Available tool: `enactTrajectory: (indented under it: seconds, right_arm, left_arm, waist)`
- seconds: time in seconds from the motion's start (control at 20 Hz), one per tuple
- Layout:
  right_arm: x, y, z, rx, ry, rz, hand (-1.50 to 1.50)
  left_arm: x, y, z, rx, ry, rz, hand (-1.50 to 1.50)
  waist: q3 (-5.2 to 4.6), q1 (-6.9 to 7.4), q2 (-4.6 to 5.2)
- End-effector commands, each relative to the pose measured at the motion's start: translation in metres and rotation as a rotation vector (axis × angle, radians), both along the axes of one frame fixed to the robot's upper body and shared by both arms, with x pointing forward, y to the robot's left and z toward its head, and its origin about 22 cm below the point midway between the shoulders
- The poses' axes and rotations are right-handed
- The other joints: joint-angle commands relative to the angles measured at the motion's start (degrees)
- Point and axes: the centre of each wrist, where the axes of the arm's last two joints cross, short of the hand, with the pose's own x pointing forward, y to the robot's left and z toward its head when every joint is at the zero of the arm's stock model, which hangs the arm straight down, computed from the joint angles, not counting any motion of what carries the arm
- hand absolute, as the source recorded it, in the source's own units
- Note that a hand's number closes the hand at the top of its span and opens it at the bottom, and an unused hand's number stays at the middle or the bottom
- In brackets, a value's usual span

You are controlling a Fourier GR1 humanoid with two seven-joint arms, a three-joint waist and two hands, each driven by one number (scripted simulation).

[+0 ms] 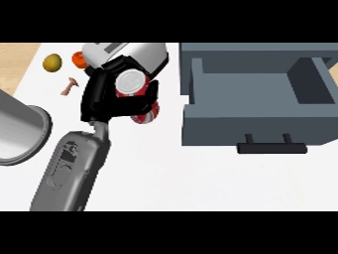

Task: Pick up the can, place it into the drawer and close the drawer

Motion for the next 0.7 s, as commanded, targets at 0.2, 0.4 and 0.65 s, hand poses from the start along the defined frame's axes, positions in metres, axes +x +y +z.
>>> enactTrajectory:
  seconds: [0.2,0.4,0.65]
  right_arm:
    - [0.003,0.002,0.001,0.011,-0.014,0.008,-1.50]
    - [0.000,0.012,0.003,0.004,-0.013,-0.005,-1.50]
    - [0.011,0.010,0.001,-0.004,-0.002,0.019,-1.50]
  left_arm:
    - [0.011,-0.073,0.077,0.050,-0.068,-0.036,1.50]
    - [0.032,-0.091,0.092,0.037,-0.070,-0.035,1.50]
    - [0.047,-0.116,0.102,0.066,-0.061,-0.013,1.50]
  waist:
    - [0.02,-0.63,0.11]
    - [0.00,-1.02,0.24]
    - [0.01,-1.26,0.38]
